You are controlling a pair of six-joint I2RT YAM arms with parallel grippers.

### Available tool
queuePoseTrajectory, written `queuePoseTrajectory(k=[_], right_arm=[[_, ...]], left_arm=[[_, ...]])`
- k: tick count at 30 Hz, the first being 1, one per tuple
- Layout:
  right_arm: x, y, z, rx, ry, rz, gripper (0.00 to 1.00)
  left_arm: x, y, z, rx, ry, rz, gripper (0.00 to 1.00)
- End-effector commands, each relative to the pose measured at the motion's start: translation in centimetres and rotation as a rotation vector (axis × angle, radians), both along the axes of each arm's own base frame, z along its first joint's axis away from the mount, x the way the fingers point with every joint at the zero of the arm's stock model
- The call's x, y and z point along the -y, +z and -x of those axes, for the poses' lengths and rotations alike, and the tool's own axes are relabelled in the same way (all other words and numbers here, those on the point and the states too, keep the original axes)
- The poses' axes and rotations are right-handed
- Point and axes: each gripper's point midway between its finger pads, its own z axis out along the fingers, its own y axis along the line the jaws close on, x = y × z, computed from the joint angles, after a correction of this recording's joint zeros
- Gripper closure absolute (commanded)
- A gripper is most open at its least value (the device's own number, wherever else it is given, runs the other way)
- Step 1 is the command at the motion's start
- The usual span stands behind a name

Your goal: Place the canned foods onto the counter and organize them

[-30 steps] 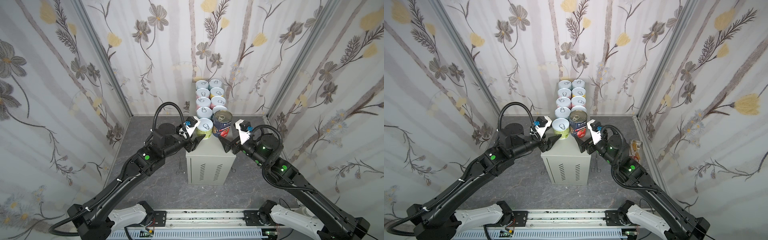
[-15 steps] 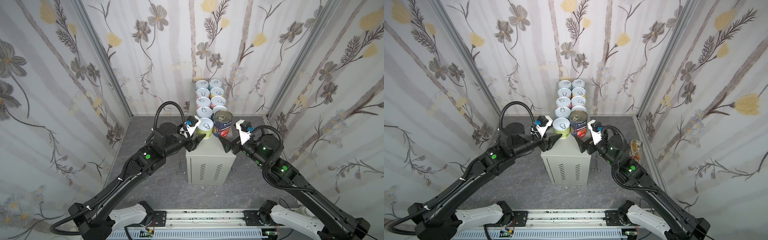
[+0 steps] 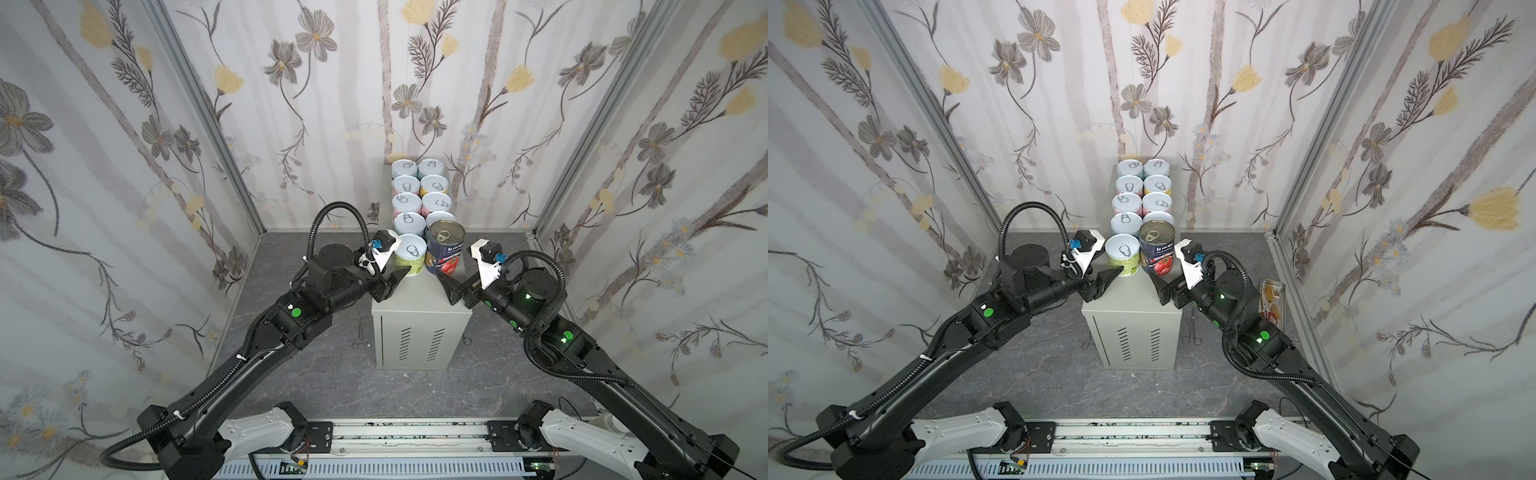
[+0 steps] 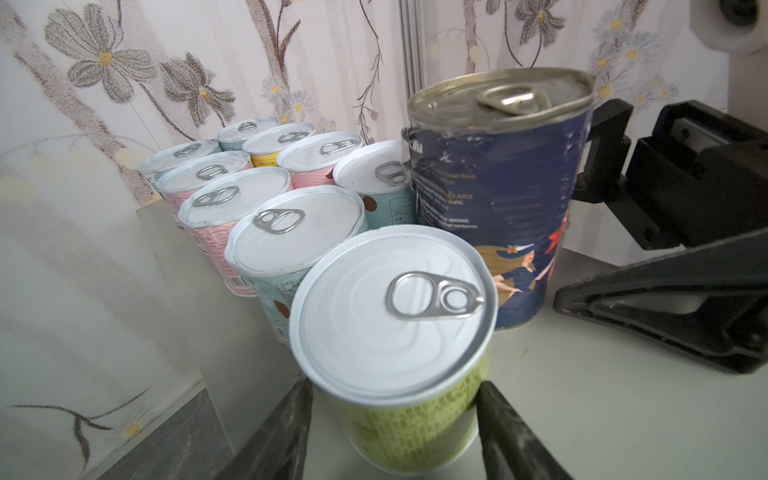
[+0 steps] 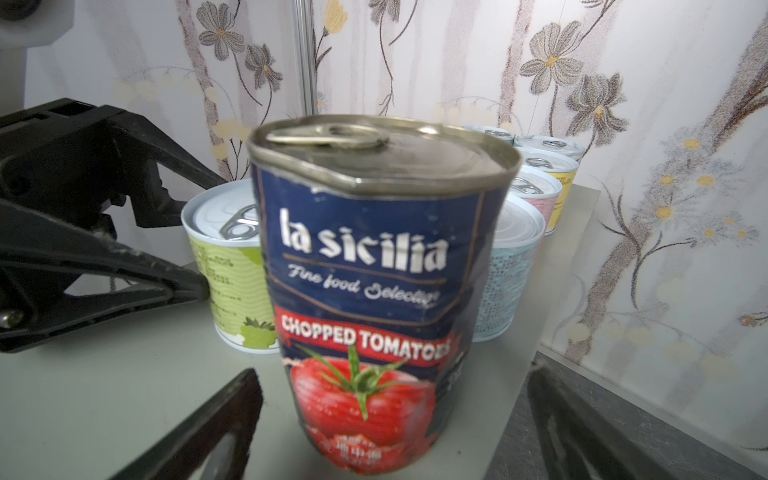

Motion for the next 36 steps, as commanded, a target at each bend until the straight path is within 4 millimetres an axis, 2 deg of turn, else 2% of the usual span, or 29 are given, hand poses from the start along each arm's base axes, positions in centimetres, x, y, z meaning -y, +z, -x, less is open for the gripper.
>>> queuePoseTrajectory(k=[1, 36], right_arm=[[-0.03, 0.05, -0.08, 0.015, -0.003, 0.007, 0.0], [-0.2, -0.59, -0.33, 0.003, -0.002, 0.019, 0.0]], left_arm=[[-0.44, 1.05, -0.63, 0.029, 0.039, 0.018, 0.37], [0.05, 1.01, -0.35, 0.022, 0.004, 0.026, 0.39]])
